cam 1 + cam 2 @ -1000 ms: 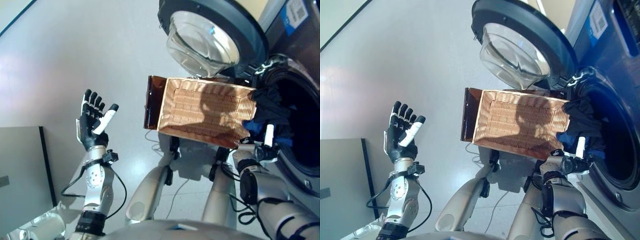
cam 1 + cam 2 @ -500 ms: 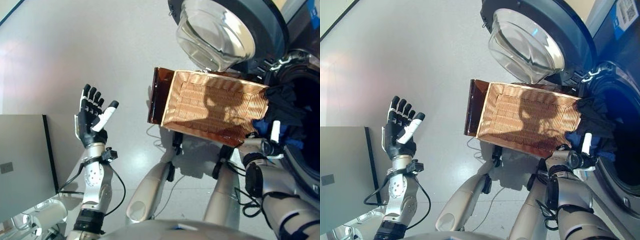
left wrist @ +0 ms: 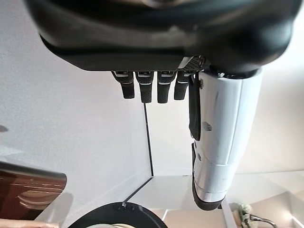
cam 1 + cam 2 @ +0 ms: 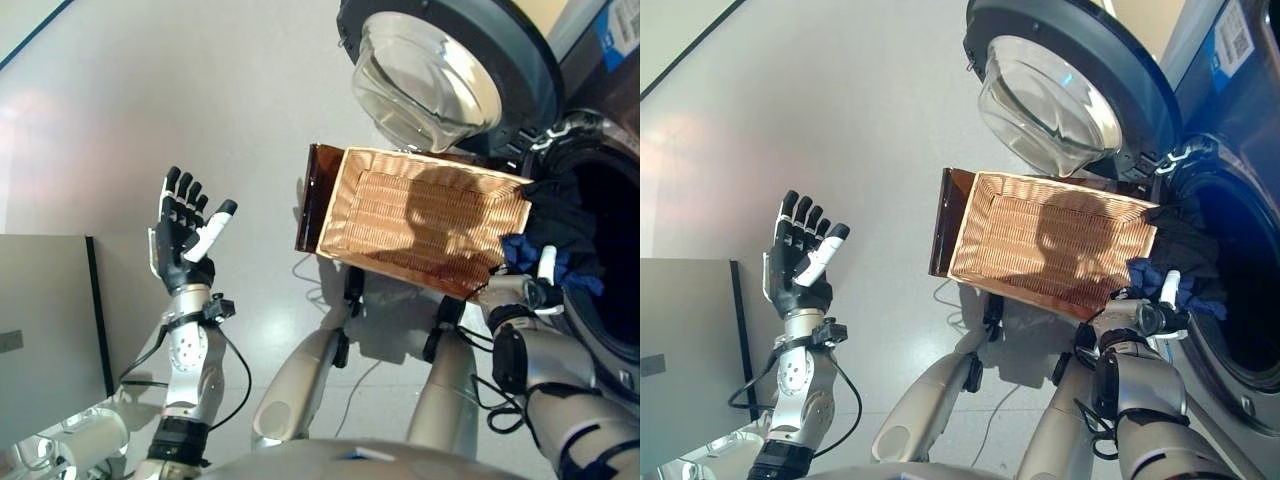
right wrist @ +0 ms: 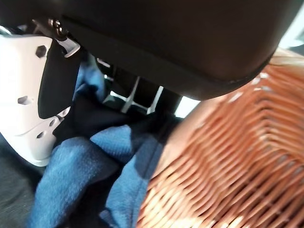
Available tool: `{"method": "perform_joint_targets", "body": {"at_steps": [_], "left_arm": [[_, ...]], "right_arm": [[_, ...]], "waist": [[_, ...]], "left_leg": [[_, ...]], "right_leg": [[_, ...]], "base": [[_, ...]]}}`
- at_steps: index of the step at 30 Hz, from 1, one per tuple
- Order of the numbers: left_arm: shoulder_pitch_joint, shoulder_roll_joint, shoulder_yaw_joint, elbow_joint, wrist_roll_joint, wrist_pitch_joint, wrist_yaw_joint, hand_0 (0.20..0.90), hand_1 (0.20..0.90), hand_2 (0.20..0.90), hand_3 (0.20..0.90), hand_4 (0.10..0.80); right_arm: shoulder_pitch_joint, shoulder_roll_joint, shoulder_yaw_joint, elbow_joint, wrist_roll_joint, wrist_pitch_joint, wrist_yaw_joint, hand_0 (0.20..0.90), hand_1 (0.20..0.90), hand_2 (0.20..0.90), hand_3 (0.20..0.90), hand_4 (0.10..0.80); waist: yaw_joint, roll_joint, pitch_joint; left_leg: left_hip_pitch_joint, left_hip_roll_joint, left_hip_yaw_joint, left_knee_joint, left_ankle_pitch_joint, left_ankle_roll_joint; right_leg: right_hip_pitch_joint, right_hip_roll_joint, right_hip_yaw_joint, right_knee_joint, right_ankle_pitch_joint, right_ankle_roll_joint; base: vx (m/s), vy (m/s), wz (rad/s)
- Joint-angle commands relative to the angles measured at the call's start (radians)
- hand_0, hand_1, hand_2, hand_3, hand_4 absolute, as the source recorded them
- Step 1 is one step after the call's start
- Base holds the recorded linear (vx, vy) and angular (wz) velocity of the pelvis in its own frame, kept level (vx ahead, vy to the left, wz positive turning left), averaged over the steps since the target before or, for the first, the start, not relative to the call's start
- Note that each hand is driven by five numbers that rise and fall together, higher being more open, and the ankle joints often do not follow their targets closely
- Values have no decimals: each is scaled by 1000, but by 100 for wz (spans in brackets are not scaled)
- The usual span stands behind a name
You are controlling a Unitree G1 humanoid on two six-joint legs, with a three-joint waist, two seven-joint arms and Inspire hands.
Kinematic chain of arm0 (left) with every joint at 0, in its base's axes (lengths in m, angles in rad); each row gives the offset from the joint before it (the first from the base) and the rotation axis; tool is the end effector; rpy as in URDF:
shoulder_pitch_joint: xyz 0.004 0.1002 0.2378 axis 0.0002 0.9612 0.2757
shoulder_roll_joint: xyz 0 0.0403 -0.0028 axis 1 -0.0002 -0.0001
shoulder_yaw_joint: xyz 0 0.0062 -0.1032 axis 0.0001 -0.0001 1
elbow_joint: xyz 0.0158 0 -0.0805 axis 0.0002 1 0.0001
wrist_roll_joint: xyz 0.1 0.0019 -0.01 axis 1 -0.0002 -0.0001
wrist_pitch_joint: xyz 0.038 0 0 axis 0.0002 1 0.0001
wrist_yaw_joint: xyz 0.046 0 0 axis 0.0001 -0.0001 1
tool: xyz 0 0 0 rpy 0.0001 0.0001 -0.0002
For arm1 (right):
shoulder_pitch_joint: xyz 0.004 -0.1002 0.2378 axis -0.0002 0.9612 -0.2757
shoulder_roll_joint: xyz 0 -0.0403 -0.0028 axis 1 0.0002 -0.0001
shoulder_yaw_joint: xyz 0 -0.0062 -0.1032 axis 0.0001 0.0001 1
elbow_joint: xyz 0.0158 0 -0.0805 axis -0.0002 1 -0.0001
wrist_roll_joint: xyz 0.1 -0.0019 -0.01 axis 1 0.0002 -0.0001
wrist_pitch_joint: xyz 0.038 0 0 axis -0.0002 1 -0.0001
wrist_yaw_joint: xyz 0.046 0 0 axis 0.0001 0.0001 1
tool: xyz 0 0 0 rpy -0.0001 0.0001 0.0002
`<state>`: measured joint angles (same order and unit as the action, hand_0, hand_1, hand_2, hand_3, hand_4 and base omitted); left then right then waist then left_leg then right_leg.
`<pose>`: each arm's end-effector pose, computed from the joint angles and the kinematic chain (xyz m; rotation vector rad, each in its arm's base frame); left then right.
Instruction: Pick up the clothes and place them into the washing machine
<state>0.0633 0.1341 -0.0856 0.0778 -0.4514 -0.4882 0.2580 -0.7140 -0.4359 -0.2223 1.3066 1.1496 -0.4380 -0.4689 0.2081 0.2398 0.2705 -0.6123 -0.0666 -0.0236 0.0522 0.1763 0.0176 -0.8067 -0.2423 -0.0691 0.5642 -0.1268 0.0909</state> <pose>0.1858 0.1698 0.0371 -0.3567 -0.2845 0.2980 0.2819 -0.2925 0.0465 0.8322 0.0750 -1.2196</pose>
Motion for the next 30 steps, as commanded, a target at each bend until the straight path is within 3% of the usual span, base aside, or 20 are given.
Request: {"method": "perform_joint_targets", "body": {"at_steps": [1,11,16,17,23,28,30], "left_arm": [[-1,56,81,-118,-21,-110,-7,900,900,900,900,800],[0,50,94,-105,-31,-106,-12,900,900,900,900,800],[1,46,91,-95,-28,-107,-10,900,900,900,900,800],[-1,49,88,-96,-28,-110,-10,900,900,900,900,800],[12,73,79,-105,-57,-112,-30,900,900,900,900,800],[23,93,70,-75,-103,-121,-37,900,900,900,900,800],[34,103,58,-68,-106,-120,-42,900,900,900,900,800]], "right_arm": [[-137,-86,93,-113,-91,-103,73,200,200,200,200,300],[-55,-52,13,-191,-43,-153,84,200,200,200,200,300],[-22,-17,-53,-275,-4,-222,79,200,200,200,200,300],[-27,-25,-96,-331,12,-267,64,200,200,200,200,300],[-102,-175,-154,-388,-49,-295,-19,200,200,200,200,300],[-221,-336,-69,-478,-218,-272,-124,200,200,200,200,300],[-274,-406,-11,-492,-280,-255,-158,200,200,200,200,300]], "waist": [[39,-51,-72],[26,-45,-101],[22,-20,-107],[23,10,-108],[45,134,-131],[61,222,-150],[63,234,-146]], "left_leg": [[-10,-52,5,74,-144,-19],[66,-50,0,31,-135,-23],[80,-54,4,26,-136,-22],[76,-62,6,26,-131,-23],[87,-97,11,10,-120,-29],[94,-120,43,12,-131,-18],[92,-128,59,23,-142,-8]], "right_leg": [[151,12,9,-260,91,-16],[241,9,-1,-318,98,-6],[249,5,7,-318,91,-4],[245,-2,15,-317,90,-1],[217,-40,32,-268,66,3],[163,-60,87,-205,49,14],[132,-60,115,-166,42,17]], "base": [[0,0,0],[19,-10,-2],[-4,6,-1],[-26,40,-5],[-3,83,3],[31,109,1],[5,70,-37]]}}
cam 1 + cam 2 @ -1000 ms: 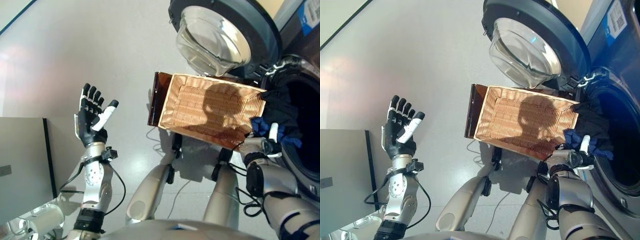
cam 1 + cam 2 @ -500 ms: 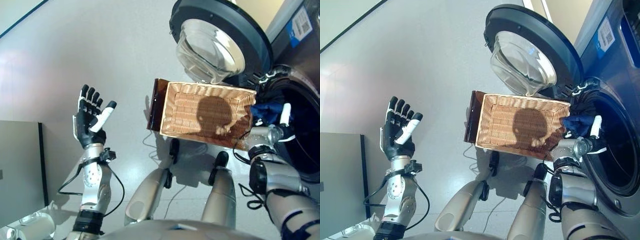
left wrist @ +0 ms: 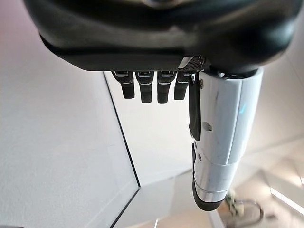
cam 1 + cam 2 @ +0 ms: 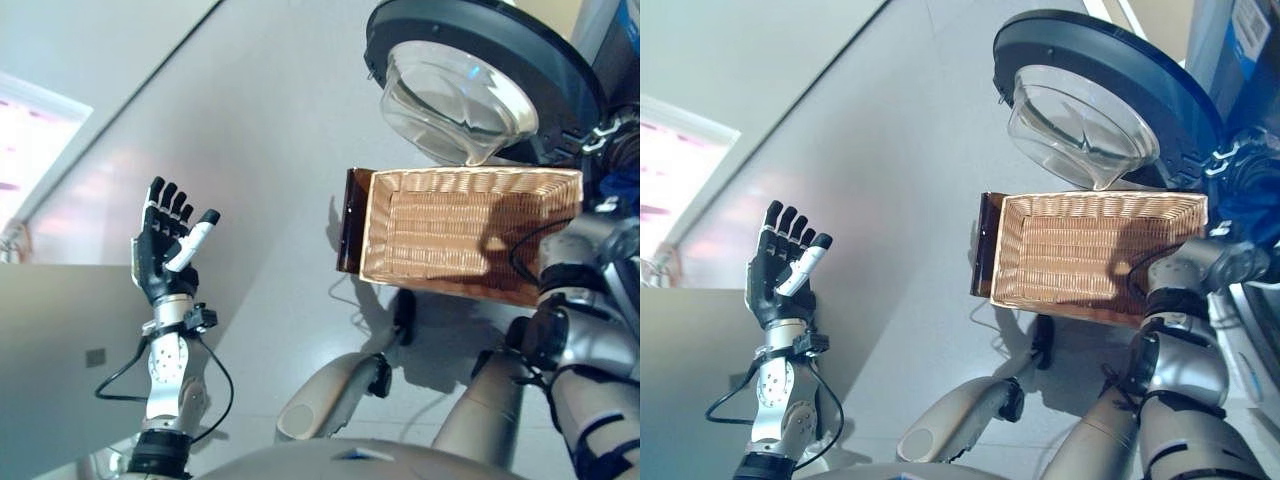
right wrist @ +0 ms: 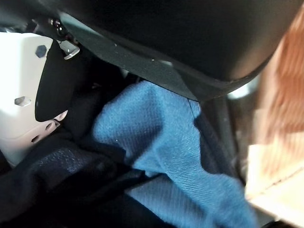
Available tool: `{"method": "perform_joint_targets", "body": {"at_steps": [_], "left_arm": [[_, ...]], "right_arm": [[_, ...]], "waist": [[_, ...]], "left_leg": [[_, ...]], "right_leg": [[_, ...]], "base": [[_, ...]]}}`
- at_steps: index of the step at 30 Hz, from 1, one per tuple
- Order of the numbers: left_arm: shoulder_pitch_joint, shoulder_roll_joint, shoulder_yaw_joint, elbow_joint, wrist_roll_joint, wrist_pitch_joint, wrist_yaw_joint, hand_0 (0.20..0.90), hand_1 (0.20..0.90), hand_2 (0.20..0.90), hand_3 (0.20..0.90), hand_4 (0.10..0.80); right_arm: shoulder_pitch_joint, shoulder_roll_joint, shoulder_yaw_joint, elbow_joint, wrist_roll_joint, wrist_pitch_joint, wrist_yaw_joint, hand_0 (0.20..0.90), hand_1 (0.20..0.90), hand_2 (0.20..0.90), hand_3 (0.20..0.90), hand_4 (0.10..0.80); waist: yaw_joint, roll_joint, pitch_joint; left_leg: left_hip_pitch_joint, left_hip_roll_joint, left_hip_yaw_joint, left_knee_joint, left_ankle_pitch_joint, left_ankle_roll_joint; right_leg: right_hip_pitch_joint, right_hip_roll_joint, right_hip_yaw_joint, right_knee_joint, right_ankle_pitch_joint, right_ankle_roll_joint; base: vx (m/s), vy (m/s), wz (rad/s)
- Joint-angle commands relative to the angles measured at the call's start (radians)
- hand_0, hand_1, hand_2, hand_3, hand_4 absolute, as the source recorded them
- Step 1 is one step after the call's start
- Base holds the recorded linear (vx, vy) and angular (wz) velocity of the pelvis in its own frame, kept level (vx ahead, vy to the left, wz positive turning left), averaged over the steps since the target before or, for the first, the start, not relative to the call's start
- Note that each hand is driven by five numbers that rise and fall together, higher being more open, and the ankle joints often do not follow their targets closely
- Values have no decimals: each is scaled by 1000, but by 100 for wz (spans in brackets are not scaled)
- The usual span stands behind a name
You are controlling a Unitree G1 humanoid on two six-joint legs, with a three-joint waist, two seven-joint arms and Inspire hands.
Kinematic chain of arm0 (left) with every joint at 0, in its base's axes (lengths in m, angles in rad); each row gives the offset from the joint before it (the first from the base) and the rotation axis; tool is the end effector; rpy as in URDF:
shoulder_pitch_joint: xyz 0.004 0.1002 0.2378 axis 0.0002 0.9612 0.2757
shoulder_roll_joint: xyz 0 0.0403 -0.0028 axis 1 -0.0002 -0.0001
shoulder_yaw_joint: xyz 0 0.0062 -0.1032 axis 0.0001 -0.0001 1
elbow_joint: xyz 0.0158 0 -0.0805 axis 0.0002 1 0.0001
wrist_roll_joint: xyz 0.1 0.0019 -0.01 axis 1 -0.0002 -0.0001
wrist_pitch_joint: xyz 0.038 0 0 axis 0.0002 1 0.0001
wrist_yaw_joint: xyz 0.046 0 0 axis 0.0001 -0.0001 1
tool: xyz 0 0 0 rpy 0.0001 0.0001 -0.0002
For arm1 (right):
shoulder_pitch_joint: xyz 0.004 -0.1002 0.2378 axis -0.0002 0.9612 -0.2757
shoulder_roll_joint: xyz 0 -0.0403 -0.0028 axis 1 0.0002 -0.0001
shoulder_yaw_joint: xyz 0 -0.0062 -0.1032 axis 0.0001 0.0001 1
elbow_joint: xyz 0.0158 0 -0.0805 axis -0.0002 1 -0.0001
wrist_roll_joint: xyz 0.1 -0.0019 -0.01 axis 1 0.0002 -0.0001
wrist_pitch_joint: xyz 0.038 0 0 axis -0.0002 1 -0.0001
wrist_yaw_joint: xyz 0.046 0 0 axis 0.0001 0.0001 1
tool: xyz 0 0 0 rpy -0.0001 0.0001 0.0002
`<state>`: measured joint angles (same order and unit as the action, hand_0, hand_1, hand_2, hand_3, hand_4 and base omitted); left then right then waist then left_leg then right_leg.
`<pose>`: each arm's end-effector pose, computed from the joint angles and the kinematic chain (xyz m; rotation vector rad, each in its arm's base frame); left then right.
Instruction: Pick up the clothes and place them into the washing machine
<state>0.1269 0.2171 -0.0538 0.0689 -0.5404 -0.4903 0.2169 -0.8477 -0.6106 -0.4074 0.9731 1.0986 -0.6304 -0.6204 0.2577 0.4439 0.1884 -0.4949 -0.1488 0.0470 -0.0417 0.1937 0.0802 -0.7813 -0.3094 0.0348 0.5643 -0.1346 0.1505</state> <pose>0.1719 0.1958 0.0317 -0.3381 -0.2523 0.3211 0.2916 -0.3427 0.1772 1.0421 -0.6212 -1.2717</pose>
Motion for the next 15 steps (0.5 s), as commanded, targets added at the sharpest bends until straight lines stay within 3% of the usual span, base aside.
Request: {"method": "perform_joint_targets", "body": {"at_steps": [1,5,9,15], "left_arm": [[-20,37,30,-60,-14,-118,-1,900,900,900,900,800],[6,33,17,-67,-46,-104,-15,900,900,900,900,800],[9,27,1,-80,-61,-100,-23,900,900,900,900,800],[3,12,12,-65,-61,-100,-13,900,900,900,900,800]], "right_arm": [[-167,-279,200,-179,-245,-56,0,200,200,200,200,300],[-286,-387,304,-209,-259,-53,8,200,200,200,200,300],[-325,-391,353,-194,-262,-48,17,200,200,200,200,300],[-259,-358,316,-136,-256,-42,35,200,200,200,200,300]], "waist": [[10,32,-63],[-6,32,-60],[-18,18,-72],[-36,-12,-88]], "left_leg": [[-28,-47,-5,124,-163,-70],[-32,-53,17,136,-174,-65],[-24,-52,25,134,-180,-60],[-11,-45,17,128,-180,-61]], "right_leg": [[97,6,18,-157,48,-42],[69,5,43,-123,42,-39],[73,11,48,-131,47,-41],[101,21,27,-153,50,-47]], "base": [[-3,56,-28],[22,22,-20],[47,8,-5],[5,-13,0]]}}
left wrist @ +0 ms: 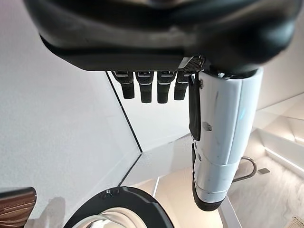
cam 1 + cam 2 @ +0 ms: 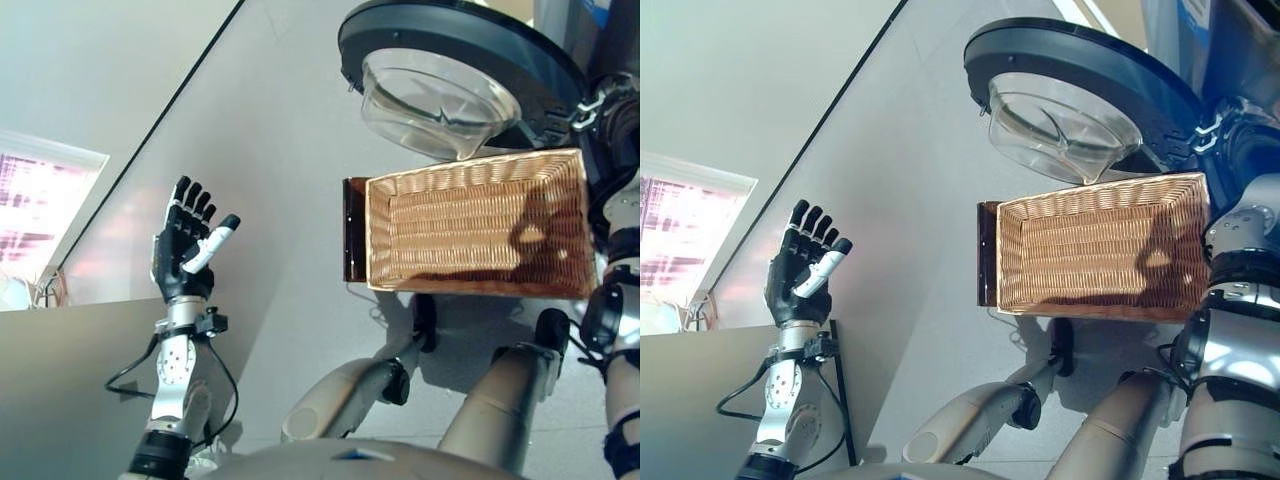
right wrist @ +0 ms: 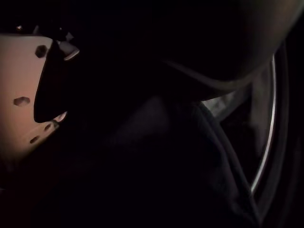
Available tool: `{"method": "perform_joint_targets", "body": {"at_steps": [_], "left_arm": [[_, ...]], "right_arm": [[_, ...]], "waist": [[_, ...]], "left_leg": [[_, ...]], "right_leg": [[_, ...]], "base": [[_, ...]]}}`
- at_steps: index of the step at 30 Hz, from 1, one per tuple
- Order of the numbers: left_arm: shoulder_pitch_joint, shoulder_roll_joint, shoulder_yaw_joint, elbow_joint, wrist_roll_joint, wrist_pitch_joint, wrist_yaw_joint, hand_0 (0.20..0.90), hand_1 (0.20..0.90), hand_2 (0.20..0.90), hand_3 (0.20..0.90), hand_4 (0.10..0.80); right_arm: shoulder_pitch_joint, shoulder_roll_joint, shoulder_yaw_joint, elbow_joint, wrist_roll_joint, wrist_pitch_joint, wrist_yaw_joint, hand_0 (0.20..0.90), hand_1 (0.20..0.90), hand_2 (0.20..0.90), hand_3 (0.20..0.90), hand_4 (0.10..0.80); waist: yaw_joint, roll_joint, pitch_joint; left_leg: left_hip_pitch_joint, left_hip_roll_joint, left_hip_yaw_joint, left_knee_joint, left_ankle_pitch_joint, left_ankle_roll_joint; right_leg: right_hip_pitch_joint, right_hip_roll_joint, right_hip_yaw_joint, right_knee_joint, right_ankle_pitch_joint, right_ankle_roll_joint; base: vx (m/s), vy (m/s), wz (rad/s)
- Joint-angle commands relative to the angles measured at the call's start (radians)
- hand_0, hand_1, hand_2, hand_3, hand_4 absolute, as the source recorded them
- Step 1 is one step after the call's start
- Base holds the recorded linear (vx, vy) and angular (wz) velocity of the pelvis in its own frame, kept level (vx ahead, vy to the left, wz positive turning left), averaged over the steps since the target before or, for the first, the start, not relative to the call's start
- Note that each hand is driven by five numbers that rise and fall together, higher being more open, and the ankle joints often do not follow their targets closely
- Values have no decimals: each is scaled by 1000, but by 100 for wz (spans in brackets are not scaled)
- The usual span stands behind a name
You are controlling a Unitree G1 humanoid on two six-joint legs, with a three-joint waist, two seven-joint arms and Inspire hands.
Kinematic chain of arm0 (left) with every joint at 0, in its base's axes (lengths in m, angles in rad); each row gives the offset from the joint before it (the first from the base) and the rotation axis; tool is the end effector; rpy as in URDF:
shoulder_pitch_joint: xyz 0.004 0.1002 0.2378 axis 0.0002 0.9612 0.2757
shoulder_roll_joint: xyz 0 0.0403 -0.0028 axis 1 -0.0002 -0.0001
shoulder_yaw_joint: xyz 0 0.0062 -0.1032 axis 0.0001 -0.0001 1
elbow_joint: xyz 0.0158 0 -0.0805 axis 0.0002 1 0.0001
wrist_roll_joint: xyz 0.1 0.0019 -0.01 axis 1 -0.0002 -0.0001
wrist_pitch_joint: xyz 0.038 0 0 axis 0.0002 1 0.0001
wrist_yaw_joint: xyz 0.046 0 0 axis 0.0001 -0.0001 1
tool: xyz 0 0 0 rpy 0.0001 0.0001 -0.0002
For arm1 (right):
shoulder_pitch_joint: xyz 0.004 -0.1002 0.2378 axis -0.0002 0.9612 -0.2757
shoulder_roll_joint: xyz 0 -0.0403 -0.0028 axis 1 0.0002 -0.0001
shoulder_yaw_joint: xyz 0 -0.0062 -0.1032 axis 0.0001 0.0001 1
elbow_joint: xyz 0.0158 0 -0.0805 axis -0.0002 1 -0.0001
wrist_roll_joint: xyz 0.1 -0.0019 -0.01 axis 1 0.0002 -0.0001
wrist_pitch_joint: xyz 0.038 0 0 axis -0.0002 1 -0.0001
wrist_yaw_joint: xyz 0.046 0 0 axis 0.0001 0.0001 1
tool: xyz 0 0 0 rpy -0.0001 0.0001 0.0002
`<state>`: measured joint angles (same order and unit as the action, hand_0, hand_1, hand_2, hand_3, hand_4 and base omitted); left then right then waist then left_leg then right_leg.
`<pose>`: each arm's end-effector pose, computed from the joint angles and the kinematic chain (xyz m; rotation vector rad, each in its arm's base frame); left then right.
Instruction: Pick up the clothes and place them into the washing machine
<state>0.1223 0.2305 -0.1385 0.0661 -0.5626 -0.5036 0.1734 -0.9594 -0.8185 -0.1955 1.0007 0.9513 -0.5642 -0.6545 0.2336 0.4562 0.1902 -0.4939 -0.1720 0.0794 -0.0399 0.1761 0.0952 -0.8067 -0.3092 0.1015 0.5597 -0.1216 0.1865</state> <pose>0.1725 0.1825 0.0303 -0.3599 -0.2432 0.2054 0.2886 -0.3594 0.2424 0.6731 -0.7420 -1.1917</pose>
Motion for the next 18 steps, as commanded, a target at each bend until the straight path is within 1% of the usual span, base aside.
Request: {"method": "perform_joint_targets", "body": {"at_steps": [1,2,3,4,5,6,10,13,16,18], "left_arm": [[6,-10,99,-61,-40,-86,32,900,900,900,900,800],[0,-21,105,-52,-42,-87,36,900,900,900,900,800],[1,-18,106,-50,-42,-88,35,900,900,900,900,800],[-7,-33,111,-47,-47,-89,39,900,900,900,900,800],[-10,-34,109,-40,-46,-89,39,900,900,900,900,800],[-10,-32,109,-40,-46,-89,39,900,900,900,900,800],[-10,-49,108,-47,-49,-87,29,900,900,900,900,800],[-4,-61,111,-51,-53,-84,22,900,900,900,900,800],[-2,-57,131,-52,-53,-91,19,900,900,900,900,800],[5,-50,144,-64,-51,-96,19,900,900,900,900,800]], "right_arm": [[-129,-134,92,-153,-100,-106,76,200,200,200,200,300],[-87,-96,74,-142,-100,-98,83,200,200,200,200,300],[-80,-92,69,-147,-102,-97,82,200,200,200,200,300],[-42,-40,39,-141,-94,-102,81,200,200,200,200,300],[-18,-20,27,-107,-89,-96,80,900,900,900,900,800],[-17,-20,26,-105,-86,-97,83,900,900,900,900,800],[8,35,15,28,-9,-64,147,900,900,900,900,800],[46,73,0,46,-10,-58,145,900,900,900,900,800],[52,43,0,30,-45,-44,130,900,900,900,900,800],[44,5,12,-12,-69,-42,128,900,900,900,900,800]], "waist": [[-14,-25,-88],[-16,-32,-83],[-18,-36,-85],[-21,-33,-78],[-20,-36,-78],[-19,-37,-79],[-9,-34,-79],[-7,-30,-81],[-7,-34,-88],[-9,-40,-89]], "left_leg": [[-13,-21,-17,127,-162,-75],[-18,-15,-18,127,-154,-76],[-14,-17,-20,127,-161,-76],[-20,-15,-20,128,-158,-76],[-20,-14,-22,129,-159,-76],[-20,-14,-22,129,-159,-76],[-22,-9,-22,133,-161,-75],[-23,-5,-20,134,-161,-75],[-18,-4,-24,129,-160,-78],[-15,-3,-25,124,-156,-81]], "right_leg": [[130,24,-40,-152,37,-85],[133,31,-46,-164,50,-87],[137,28,-47,-162,40,-86],[136,35,-48,-169,45,-89],[138,36,-49,-169,41,-91],[139,36,-49,-170,41,-91],[142,40,-49,-169,38,-97],[140,45,-45,-171,40,-101],[149,44,-48,-179,38,-101],[152,43,-51,-184,41,-101]], "base": [[-56,-48,1],[-26,-35,3],[-36,-43,4],[0,0,0],[0,0,0],[-5,-8,-6],[-5,-5,-2],[9,3,-2],[19,-2,-2],[0,0,0]]}}
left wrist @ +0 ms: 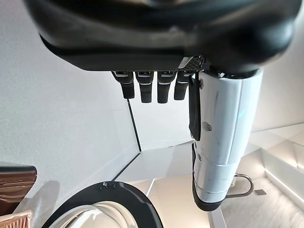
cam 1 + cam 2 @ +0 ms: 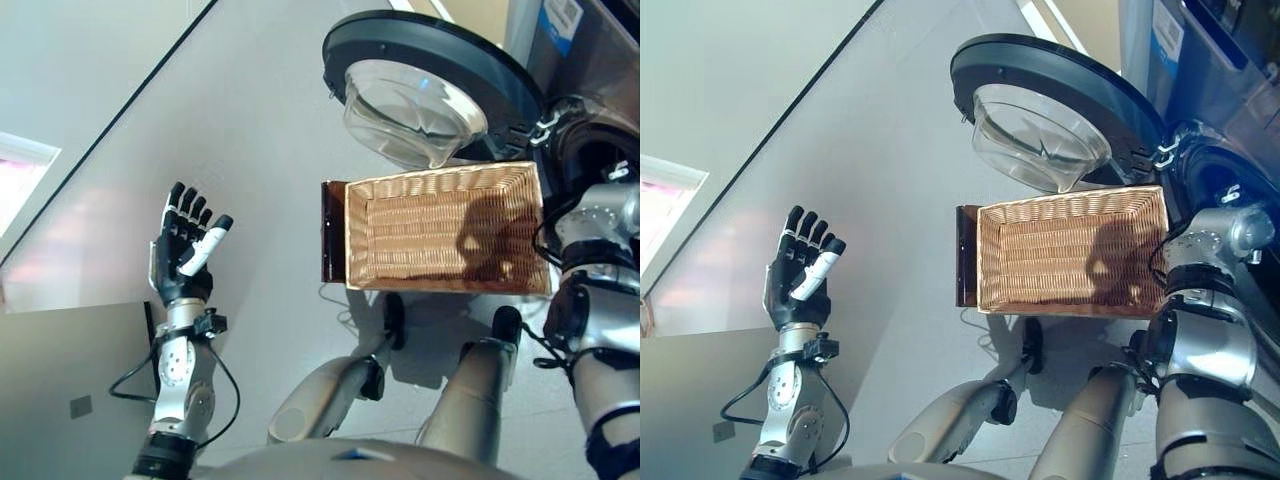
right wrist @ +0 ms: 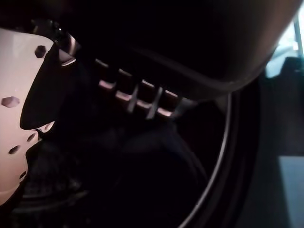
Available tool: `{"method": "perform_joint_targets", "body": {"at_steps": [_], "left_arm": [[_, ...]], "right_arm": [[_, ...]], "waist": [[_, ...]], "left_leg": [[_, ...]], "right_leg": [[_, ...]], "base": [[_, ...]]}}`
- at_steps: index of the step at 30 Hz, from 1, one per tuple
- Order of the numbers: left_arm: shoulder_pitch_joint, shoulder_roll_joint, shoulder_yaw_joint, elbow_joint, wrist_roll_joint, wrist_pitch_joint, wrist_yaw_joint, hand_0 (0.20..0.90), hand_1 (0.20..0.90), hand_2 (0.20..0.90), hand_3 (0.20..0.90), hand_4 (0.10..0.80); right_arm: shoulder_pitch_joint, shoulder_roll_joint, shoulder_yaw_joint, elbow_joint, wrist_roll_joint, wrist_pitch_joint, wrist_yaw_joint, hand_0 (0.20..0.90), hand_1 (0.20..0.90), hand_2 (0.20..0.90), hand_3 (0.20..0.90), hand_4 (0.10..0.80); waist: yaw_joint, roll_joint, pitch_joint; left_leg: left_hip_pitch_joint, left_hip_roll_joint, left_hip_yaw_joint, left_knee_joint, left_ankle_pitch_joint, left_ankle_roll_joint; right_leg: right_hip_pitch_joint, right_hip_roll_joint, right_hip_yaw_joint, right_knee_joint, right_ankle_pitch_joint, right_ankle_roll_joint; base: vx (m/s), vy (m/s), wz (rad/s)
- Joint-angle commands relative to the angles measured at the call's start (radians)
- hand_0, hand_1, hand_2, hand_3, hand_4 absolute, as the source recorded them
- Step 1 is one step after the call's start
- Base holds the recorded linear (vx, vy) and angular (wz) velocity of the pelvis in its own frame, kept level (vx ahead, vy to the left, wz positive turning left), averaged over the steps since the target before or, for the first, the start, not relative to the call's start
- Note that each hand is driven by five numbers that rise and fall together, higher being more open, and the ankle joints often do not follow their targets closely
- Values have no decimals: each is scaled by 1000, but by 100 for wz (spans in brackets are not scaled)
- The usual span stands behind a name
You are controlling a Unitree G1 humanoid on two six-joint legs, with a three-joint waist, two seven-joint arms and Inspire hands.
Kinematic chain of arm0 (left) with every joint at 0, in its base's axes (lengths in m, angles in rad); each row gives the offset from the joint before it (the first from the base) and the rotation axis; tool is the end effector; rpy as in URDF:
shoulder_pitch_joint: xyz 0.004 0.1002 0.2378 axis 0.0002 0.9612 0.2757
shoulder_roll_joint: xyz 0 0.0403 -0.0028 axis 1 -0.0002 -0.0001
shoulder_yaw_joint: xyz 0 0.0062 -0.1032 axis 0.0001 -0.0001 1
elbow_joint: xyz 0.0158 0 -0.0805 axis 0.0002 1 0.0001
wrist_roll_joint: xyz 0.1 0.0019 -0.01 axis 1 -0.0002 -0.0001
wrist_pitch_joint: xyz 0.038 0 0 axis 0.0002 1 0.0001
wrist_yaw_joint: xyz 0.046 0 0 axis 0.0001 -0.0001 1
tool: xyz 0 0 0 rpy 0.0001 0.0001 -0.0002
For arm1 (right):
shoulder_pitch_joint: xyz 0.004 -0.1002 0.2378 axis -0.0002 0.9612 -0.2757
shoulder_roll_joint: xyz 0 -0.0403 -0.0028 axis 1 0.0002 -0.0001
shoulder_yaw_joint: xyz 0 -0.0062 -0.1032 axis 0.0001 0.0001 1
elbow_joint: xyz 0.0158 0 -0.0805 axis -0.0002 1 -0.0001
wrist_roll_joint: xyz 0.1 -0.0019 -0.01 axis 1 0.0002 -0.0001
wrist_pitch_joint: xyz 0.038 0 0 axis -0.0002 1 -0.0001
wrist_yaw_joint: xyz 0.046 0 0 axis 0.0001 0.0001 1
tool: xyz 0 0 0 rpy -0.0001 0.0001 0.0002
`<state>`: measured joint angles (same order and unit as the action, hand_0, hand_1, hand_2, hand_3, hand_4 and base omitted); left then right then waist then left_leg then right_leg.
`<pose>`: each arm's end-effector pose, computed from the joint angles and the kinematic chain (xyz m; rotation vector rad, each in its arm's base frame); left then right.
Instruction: Pick up the clothes and place them into the washing machine
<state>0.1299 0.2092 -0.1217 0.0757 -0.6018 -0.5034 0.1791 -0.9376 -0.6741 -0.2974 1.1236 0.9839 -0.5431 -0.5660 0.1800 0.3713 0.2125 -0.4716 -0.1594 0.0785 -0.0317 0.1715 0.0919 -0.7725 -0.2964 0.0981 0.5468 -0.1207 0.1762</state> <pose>0.1707 0.1833 0.0270 -0.4108 -0.2271 0.2517 0.3030 -0.3434 0.1887 0.8038 -0.5282 -1.1949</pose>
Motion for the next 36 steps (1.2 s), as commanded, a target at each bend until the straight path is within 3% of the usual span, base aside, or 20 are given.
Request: {"method": "perform_joint_targets", "body": {"at_steps": [1,5,8,12,20,21,24,32,36], "left_arm": [[1,-24,136,-84,-13,-98,17,900,900,900,900,800],[10,-12,129,-79,-19,-97,15,900,900,900,900,800],[2,-10,122,-70,-26,-93,14,900,900,900,900,800],[1,-25,126,-69,-28,-93,13,900,900,900,900,800],[3,-52,117,-52,-32,-90,-9,900,900,900,900,800],[3,-59,111,-60,-18,-84,-14,900,900,900,900,800],[6,-62,116,-60,2,-78,-15,900,900,900,900,800],[12,-65,138,-55,37,-60,-27,900,900,900,900,800],[10,-72,159,-39,51,-45,-38,900,900,900,900,800]], "right_arm": [[5,-168,128,-176,-124,-68,24,900,900,900,900,800],[-65,-265,176,-216,-152,-74,5,900,900,900,900,800],[-63,-256,188,-227,-150,-74,12,900,900,900,900,800],[-4,-185,154,-256,-168,-72,5,900,900,900,900,800],[142,-1,147,-98,-128,-19,89,900,900,900,900,800],[185,74,151,-65,-116,-5,109,900,900,900,900,800],[252,164,172,-38,-115,19,136,900,900,900,900,800],[352,279,238,27,-121,81,208,900,900,900,900,800],[392,337,309,81,-137,138,269,900,900,900,900,800]], "waist": [[43,41,-111],[37,22,-114],[30,11,-115],[26,12,-112],[35,3,-112],[38,-1,-108],[35,-16,-99],[25,-58,-72],[26,-97,-51]], "left_leg": [[-37,-15,-25,112,-149,-79],[-37,-18,-25,108,-146,-82],[-39,-17,-21,109,-149,-80],[-48,-16,-14,118,-147,-76],[-40,-18,-19,122,-151,-73],[-40,-17,-22,123,-149,-72],[-40,-16,-27,126,-147,-70],[-45,-11,-36,145,-147,-69],[-48,-4,-46,156,-145,-69]], "right_leg": [[118,31,-48,-174,41,-91],[119,32,-48,-177,46,-91],[118,35,-44,-182,50,-92],[111,37,-36,-186,67,-92],[136,35,-42,-204,68,-90],[143,37,-46,-208,69,-91],[150,40,-50,-209,73,-94],[160,45,-67,-206,78,-100],[168,52,-75,-203,85,-104]], "base": [[0,0,0],[-6,4,3],[0,11,-2],[-18,21,-2],[-8,4,0],[-37,-10,2],[-31,-8,-1],[-39,-18,6],[-41,-37,4]]}}
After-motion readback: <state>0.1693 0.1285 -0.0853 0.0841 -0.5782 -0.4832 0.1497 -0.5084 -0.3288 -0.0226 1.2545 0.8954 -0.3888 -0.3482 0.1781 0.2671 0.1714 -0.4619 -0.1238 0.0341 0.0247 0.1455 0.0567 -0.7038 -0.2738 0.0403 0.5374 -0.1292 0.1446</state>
